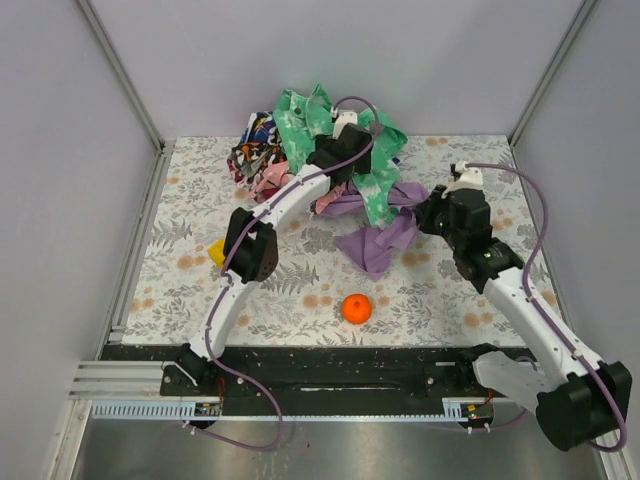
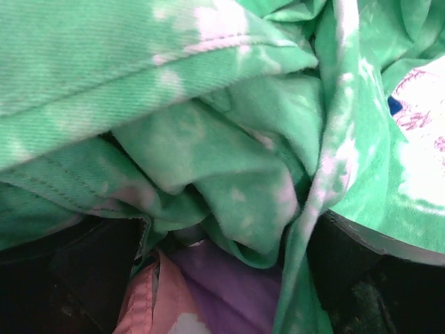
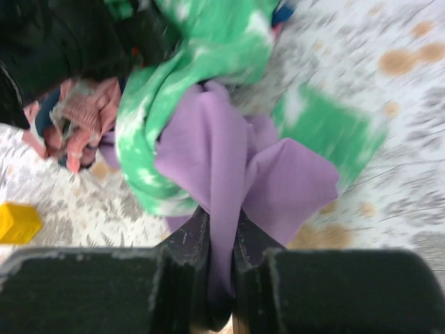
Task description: Pick out a specific cloth from the pile
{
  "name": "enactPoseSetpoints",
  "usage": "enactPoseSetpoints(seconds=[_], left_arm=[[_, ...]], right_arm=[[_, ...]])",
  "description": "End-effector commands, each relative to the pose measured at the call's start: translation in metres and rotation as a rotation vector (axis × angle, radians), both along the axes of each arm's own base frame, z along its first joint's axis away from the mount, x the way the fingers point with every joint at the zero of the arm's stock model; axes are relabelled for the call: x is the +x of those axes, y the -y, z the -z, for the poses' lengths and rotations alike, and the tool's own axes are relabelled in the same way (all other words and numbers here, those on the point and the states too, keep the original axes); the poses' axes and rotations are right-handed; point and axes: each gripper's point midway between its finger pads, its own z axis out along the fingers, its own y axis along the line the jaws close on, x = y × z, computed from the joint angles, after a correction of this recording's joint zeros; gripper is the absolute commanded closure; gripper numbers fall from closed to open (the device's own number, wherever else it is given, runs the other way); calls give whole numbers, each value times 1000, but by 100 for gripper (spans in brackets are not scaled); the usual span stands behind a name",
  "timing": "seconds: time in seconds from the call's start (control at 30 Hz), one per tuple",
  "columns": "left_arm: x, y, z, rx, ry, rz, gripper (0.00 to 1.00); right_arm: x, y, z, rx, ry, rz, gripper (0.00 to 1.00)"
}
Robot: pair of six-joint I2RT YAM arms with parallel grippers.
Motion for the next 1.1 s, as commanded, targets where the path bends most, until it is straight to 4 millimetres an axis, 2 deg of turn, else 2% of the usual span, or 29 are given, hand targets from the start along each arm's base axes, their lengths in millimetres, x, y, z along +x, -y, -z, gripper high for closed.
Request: enactPoseSetpoints(seconds=[0.0,0.1,0.17,0.27,0.33,0.4,0.43,0.53,0.67,0.8,0.97,1.07], left_arm=[[33,-138,17,104,-64,-295,1],[34,-153,23,100,-87,-319,1],[34,-160,27,98,-102,-326,1],[34,-170,36,104,-130,-337,1],[34,-178,39,109,-143,-349,1],[35,-186,42,99,-159,-357,1],[36,-191,41,91,-161,-365,1],[36,-202,41,82,-176,-382,1],[38,-219,42,70,-195,-404,1],[42,-231,39,29,-200,-420,1],[47,-242,36,1,-196,-431,1],[48,-250,38,1,-199,-445,1]], right_arm=[[-7,87,-118,-173,231,374,100],[-11,108,-177,-185,335,479,100],[-11,112,-215,-212,396,487,100],[-9,118,-261,-261,463,514,100],[-15,128,-303,-269,530,560,100],[-10,128,-331,-290,577,565,100],[-14,127,-349,-282,616,560,100],[-8,122,-384,-275,680,545,100],[-13,131,-441,-258,809,625,100],[-12,139,-480,-296,873,696,100],[-8,152,-510,-375,930,799,100],[-13,156,-526,-368,1005,848,100]])
